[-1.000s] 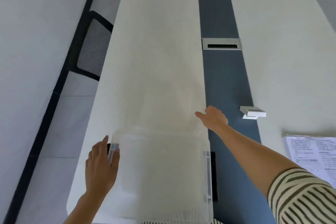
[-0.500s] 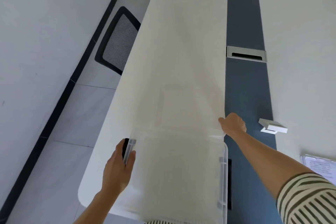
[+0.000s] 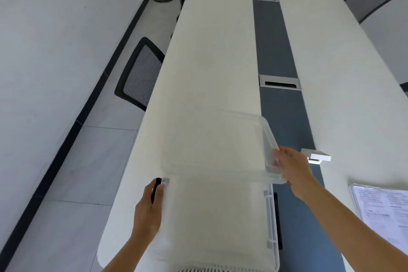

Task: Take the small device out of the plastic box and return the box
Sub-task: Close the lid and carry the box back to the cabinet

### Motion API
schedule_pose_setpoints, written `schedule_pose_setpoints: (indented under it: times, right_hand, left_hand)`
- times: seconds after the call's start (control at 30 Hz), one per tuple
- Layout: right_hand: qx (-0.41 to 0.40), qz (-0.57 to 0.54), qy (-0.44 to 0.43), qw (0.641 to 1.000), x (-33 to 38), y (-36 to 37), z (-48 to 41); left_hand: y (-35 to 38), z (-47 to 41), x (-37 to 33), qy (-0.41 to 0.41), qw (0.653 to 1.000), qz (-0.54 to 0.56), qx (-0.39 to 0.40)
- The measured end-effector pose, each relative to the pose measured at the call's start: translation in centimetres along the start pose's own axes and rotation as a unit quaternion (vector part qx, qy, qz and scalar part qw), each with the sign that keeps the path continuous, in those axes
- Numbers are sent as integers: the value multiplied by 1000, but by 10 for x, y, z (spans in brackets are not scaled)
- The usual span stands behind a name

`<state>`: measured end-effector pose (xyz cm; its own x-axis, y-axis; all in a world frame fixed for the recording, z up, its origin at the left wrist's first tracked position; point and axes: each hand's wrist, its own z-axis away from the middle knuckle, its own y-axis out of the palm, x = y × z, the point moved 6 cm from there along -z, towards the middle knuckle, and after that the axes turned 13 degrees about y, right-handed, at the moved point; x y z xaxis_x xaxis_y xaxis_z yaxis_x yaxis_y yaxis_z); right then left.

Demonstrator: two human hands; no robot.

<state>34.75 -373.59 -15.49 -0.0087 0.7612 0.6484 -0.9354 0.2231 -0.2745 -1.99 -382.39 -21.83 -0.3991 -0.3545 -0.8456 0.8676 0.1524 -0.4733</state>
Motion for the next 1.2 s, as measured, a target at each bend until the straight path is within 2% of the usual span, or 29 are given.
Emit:
schedule_pose_setpoints:
  times: [0.13,0.2,0.37,0.53,0.67,0.73,0.83,0.9,1.03,1.13,1.2]
  right_hand:
    - [-13,19,-26,999,-52,-8,42]
    - [-24,26,-31,999,-78,-9,58]
    - [-51,37,-44,997,-127,-5,76]
    - [-111,117,-70,984,-146,-8,87]
    - [-190,290,-86,934,-149,-18,92]
    - [-193,337,-62,920,-152,-21,89]
    - [-131,268,-10,954,-159,-22,76]
    - [-78,209,24,975,-162,-24,64]
    - [10,129,78,989,-155,-21,48]
    - [11,101,82,991,-149,-12,41]
    - [-41,117,48,991,-144,-9,41]
  left_hand:
    - [-7,-2,0,-80,985,153,-2]
    - [-12,-3,1,-93,981,172,4]
    - [-22,1,-9,31,998,50,26]
    - [-21,9,-4,79,994,-54,56]
    - [-21,8,-5,83,993,-60,63]
    - [-19,7,-6,86,993,-50,66]
    - [-20,5,-5,63,995,-23,73]
    - [-21,4,-2,8,996,15,89]
    - [-23,-4,5,-63,986,39,151]
    - [-23,-6,-3,-61,982,29,177]
    - [-20,-3,-8,-50,984,27,172]
